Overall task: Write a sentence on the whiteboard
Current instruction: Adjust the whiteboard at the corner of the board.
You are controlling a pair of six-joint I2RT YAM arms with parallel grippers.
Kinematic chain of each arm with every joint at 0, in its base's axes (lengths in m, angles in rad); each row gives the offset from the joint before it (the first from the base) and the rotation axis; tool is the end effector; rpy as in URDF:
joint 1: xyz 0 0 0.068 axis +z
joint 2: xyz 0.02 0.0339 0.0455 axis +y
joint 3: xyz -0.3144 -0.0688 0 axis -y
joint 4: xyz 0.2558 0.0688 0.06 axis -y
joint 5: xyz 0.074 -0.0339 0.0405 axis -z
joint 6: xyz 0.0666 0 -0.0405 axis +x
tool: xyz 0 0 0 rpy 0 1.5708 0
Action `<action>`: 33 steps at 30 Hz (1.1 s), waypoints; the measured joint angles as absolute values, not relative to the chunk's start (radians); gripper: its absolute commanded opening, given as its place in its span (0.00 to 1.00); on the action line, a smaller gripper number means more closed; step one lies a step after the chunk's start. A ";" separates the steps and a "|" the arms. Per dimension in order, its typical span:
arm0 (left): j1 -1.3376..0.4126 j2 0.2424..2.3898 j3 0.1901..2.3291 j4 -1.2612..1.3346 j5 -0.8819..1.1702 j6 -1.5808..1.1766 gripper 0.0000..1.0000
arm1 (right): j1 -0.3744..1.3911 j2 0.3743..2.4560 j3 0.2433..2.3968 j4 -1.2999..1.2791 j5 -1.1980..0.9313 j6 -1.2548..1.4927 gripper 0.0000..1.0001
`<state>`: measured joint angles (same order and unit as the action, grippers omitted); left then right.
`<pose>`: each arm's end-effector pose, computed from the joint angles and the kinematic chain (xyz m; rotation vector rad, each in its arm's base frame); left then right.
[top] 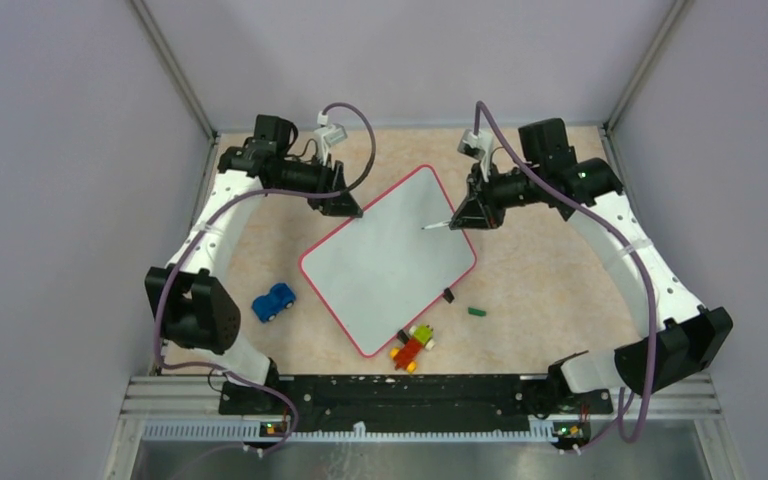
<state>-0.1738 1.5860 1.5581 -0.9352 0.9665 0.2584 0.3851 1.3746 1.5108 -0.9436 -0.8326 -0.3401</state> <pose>0.3313 -0.1138 0.3889 0.8484 2.1291 -1.1557 0.2467 0.1531 0.4302 -1.1546 1.9338 1.0003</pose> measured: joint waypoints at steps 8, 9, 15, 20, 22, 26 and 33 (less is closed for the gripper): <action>-0.226 1.650 1.567 -0.936 1.048 0.267 0.45 | 0.397 1.374 1.511 -0.966 -0.833 -0.348 0.00; -0.234 1.652 1.567 -0.936 1.056 0.268 0.42 | 0.398 1.374 1.511 -0.969 -0.833 -0.349 0.00; -0.281 1.673 1.573 -0.937 1.063 0.291 0.29 | 0.410 1.374 1.511 -0.978 -0.833 -0.349 0.00; -0.294 1.698 1.579 -0.936 1.069 0.304 0.23 | 0.413 1.374 1.511 -0.992 -0.832 -0.357 0.00; -0.301 1.707 1.586 -0.936 1.074 0.314 0.21 | 0.417 1.374 1.511 -0.995 -0.832 -0.358 0.00; -0.324 1.726 1.608 -0.944 1.082 0.332 0.20 | 0.430 1.374 1.511 -0.997 -0.832 -0.360 0.00; -0.367 1.784 1.655 -0.955 1.084 0.344 0.52 | 0.456 1.371 1.505 -0.984 -0.825 -0.354 0.00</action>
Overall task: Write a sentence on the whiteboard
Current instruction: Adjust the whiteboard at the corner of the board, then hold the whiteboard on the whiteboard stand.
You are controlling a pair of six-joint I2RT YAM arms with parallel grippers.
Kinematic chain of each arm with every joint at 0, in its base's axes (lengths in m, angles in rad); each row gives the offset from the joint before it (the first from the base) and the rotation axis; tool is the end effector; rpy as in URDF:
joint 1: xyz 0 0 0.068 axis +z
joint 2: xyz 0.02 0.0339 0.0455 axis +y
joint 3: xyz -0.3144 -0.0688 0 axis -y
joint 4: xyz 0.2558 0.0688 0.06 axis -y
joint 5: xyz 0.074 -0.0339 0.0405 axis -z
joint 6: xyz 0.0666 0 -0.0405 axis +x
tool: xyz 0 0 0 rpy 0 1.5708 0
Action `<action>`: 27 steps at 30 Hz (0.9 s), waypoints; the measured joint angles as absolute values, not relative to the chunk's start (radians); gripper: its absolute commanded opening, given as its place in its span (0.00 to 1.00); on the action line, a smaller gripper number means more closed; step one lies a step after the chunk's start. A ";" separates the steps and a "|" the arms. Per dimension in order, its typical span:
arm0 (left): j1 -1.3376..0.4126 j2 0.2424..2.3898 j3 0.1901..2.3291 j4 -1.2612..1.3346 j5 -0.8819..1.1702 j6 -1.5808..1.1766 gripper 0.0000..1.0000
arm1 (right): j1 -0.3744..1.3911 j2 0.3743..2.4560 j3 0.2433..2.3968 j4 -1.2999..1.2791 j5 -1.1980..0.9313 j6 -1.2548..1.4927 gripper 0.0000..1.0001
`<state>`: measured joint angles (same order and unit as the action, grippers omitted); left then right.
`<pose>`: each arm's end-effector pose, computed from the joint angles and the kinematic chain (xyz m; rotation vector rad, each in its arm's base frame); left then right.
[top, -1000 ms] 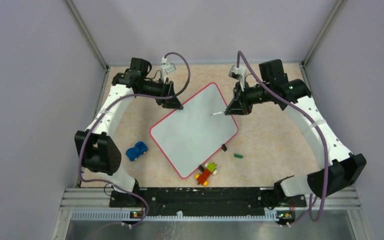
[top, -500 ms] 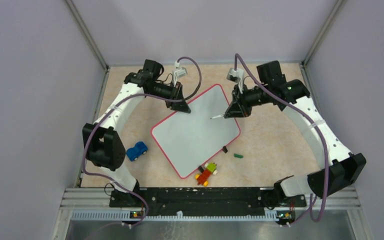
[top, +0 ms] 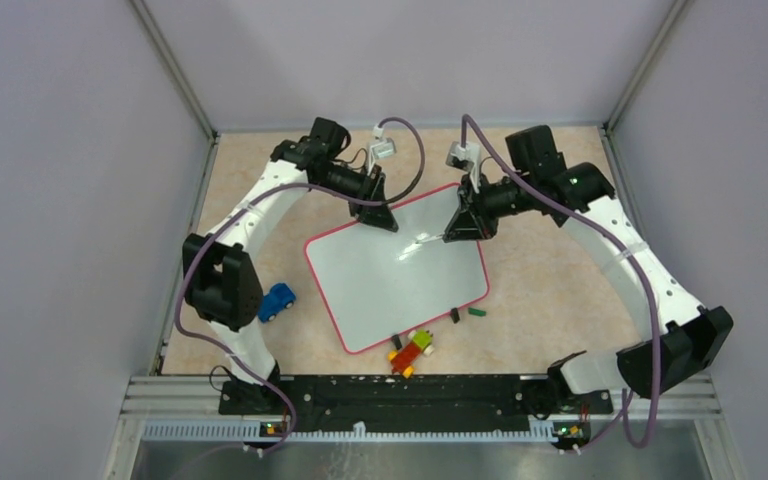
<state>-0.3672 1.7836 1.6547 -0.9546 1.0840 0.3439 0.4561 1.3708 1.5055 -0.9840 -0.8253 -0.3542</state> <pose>0.3494 -0.1975 0.3545 1.1346 2.0566 -1.4054 0.2313 0.1680 0.4260 -1.2397 1.9392 1.0365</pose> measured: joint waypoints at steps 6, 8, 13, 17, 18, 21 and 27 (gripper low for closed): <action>-0.332 1.772 1.675 -0.957 1.084 0.319 0.65 | 0.484 1.335 1.465 -0.922 -0.779 -0.314 0.00; -0.293 1.747 1.670 -0.950 1.080 0.305 0.64 | 0.515 1.324 1.452 -0.892 -0.747 -0.297 0.00; -0.167 1.598 1.589 -0.938 1.085 0.282 0.62 | 0.670 1.318 1.439 -0.801 -0.623 -0.268 0.00; -0.111 1.489 1.518 -0.949 1.087 0.287 0.60 | 0.759 1.334 1.454 -0.761 -0.551 -0.265 0.00; -0.110 1.473 1.501 -0.952 1.089 0.288 0.59 | 0.778 1.351 1.470 -0.756 -0.537 -0.265 0.00; -0.111 1.455 1.449 -0.954 1.097 0.287 0.55 | 0.823 1.407 1.516 -0.720 -0.500 -0.265 0.00; -0.112 1.481 1.393 -0.953 1.110 0.282 0.47 | 0.928 1.457 1.521 -0.655 -0.379 -0.273 0.00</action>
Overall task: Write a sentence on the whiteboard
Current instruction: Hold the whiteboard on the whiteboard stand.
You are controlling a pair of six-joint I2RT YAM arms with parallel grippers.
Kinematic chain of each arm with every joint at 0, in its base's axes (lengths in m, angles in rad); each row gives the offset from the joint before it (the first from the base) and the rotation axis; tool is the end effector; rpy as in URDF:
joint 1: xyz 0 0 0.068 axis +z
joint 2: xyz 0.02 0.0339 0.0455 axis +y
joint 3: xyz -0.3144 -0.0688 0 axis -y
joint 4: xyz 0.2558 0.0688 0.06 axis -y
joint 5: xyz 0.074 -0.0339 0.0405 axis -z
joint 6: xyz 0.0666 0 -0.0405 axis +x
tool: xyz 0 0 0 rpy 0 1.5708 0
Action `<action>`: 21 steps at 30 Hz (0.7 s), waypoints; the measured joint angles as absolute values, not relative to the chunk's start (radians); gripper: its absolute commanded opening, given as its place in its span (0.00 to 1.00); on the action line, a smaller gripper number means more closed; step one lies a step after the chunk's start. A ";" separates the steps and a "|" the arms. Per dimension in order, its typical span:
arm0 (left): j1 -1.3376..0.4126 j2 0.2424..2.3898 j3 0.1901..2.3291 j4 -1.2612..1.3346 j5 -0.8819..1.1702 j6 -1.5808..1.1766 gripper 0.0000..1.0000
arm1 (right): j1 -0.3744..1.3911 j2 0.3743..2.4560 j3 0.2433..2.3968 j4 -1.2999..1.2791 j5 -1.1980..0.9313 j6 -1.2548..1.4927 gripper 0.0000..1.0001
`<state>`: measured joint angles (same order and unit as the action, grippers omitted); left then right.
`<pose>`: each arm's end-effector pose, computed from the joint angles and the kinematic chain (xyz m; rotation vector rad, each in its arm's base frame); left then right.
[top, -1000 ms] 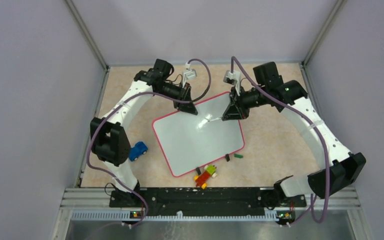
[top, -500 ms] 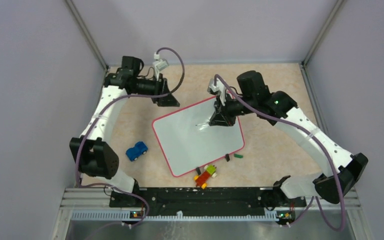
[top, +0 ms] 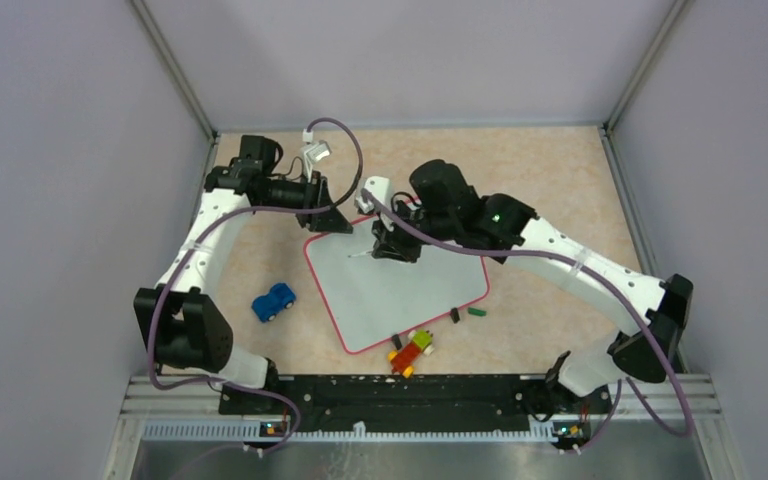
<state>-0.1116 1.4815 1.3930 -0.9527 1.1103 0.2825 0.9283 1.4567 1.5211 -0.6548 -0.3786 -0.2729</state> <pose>0.2959 -0.0932 0.3744 0.7993 2.1001 -1.3181 0.1891 0.2938 0.4265 -1.4341 1.6941 0.7798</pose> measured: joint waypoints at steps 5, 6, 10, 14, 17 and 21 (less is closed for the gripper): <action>-0.112 1.488 1.391 -0.944 1.119 0.275 0.38 | 1.011 1.485 1.525 -0.606 -0.289 -0.277 0.00; -0.112 1.488 1.390 -0.942 1.122 0.273 0.37 | 1.020 1.492 1.528 -0.603 -0.278 -0.277 0.00; -0.112 1.488 1.375 -0.929 1.133 0.259 0.32 | 1.059 1.532 1.548 -0.569 -0.201 -0.277 0.00; -0.112 1.488 1.369 -0.920 1.136 0.246 0.27 | 1.113 1.567 1.562 -0.552 -0.127 -0.279 0.00; -0.112 1.488 1.367 -0.912 1.137 0.236 0.21 | 1.143 1.590 1.583 -0.546 -0.085 -0.286 0.00; -0.112 1.488 1.363 -0.904 1.137 0.230 0.14 | 1.163 1.599 1.594 -0.542 -0.046 -0.287 0.00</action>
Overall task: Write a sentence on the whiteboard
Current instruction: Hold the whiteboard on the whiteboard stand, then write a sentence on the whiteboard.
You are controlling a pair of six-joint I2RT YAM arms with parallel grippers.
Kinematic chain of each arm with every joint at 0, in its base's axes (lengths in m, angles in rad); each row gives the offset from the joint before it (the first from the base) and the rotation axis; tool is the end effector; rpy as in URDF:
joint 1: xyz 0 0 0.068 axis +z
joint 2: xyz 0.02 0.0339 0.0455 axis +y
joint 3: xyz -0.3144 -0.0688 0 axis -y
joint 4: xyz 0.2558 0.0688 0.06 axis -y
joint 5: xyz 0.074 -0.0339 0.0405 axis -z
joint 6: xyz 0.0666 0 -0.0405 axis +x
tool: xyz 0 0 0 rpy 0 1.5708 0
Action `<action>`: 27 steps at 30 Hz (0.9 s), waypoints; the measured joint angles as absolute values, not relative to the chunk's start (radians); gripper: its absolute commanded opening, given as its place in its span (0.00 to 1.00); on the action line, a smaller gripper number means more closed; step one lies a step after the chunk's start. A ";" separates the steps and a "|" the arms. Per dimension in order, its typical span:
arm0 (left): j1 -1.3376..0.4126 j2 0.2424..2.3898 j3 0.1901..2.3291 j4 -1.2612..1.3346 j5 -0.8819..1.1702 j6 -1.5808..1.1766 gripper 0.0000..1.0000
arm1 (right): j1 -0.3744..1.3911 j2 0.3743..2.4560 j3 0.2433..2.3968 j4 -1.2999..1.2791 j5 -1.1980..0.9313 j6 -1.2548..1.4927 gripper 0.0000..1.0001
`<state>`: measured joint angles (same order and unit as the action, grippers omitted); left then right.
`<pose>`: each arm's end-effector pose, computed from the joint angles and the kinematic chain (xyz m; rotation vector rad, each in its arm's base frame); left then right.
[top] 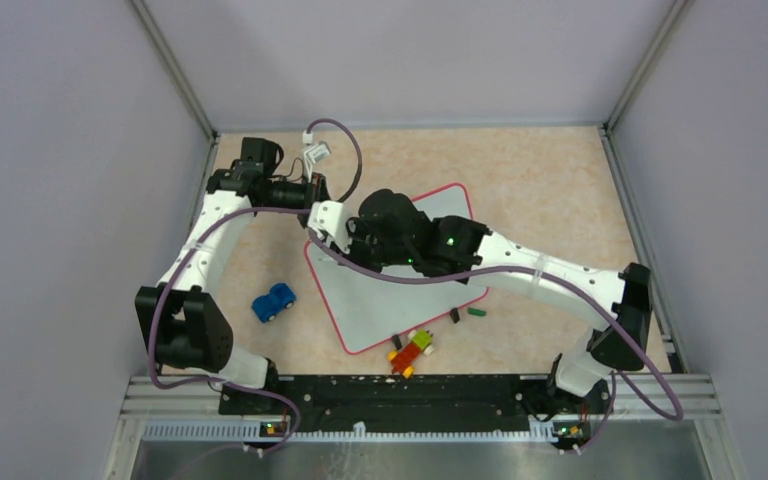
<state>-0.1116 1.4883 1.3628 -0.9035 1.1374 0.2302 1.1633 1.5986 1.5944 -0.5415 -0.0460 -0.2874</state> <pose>0.2993 -0.0944 0.3670 0.7603 2.1052 -1.3698 0.1577 0.3730 0.4138 -1.4595 1.6039 0.5626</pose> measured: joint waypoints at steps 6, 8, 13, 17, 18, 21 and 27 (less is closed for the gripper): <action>-0.112 1.488 1.357 -0.890 1.149 0.229 0.06 | 1.165 1.600 1.607 -0.531 -0.001 -0.288 0.00; -0.112 1.488 1.356 -0.887 1.153 0.229 0.04 | 1.165 1.604 1.607 -0.530 0.007 -0.287 0.00; -0.112 1.488 1.352 -0.880 1.156 0.222 0.02 | 1.165 1.613 1.607 -0.531 0.016 -0.287 0.00; -0.113 1.488 1.352 -0.875 1.155 0.215 0.00 | 1.165 1.613 1.607 -0.531 0.019 -0.287 0.00; -0.113 1.488 1.352 -0.875 1.155 0.214 0.00 | 1.165 1.613 1.607 -0.531 0.019 -0.287 0.00; -0.113 1.488 1.352 -0.874 1.155 0.212 0.00 | 1.165 1.613 1.607 -0.531 0.019 -0.287 0.00; -0.113 1.488 1.352 -0.873 1.155 0.211 0.00 | 1.165 1.613 1.607 -0.530 0.019 -0.287 0.00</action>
<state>-0.1131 1.4883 1.3518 -0.8730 1.1549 0.2111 1.1652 1.6135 1.6066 -0.5304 0.0185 -0.2874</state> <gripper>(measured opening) 0.093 0.098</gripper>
